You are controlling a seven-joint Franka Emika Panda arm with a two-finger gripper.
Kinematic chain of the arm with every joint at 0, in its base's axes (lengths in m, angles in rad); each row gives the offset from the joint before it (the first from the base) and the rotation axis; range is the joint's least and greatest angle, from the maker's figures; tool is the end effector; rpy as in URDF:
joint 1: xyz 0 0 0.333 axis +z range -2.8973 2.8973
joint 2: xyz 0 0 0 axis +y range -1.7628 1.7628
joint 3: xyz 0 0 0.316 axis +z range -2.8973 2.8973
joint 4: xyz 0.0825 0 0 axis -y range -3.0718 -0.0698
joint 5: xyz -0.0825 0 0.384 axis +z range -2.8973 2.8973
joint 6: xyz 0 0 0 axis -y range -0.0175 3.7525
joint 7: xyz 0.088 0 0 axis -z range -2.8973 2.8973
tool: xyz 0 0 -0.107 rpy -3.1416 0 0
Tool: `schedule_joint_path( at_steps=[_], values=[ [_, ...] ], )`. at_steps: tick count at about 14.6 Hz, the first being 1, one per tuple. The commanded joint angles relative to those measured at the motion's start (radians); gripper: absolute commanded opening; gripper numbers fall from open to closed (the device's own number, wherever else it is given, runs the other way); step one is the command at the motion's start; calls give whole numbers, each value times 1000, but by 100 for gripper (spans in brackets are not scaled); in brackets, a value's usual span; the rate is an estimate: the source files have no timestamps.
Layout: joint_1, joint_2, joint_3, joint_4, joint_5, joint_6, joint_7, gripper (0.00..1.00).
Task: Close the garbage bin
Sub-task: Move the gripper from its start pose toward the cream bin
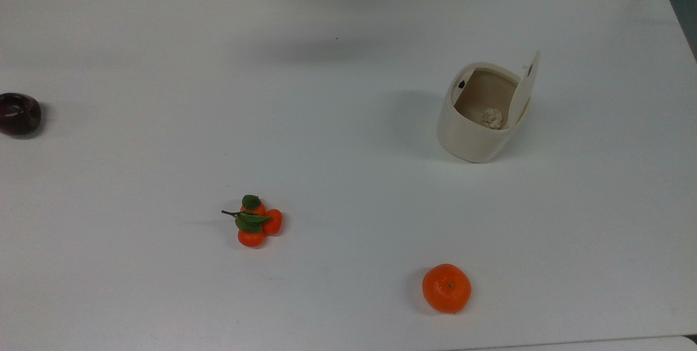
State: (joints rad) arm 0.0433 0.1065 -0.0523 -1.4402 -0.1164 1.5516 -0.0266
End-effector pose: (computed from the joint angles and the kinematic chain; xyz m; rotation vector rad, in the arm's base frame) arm 0.5859 -0.0161 0.6245 3.0195 0.0232 0.0044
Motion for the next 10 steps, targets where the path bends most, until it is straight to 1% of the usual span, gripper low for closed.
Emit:
schedule_joint_path(
  at_steps=[1, 2, 3, 8, 10],
  values=[
    [-8, -28, 9, -25, 3, -15, 5, 16],
    [-7, -28, 9, -25, 4, -15, 5, 5],
    [-7, -28, 9, -25, 4, -15, 5, 0],
    [0, -25, 11, -23, 6, -7, 5, 0],
    [6, -10, 20, -20, 9, -1, 5, 0]
  ],
)
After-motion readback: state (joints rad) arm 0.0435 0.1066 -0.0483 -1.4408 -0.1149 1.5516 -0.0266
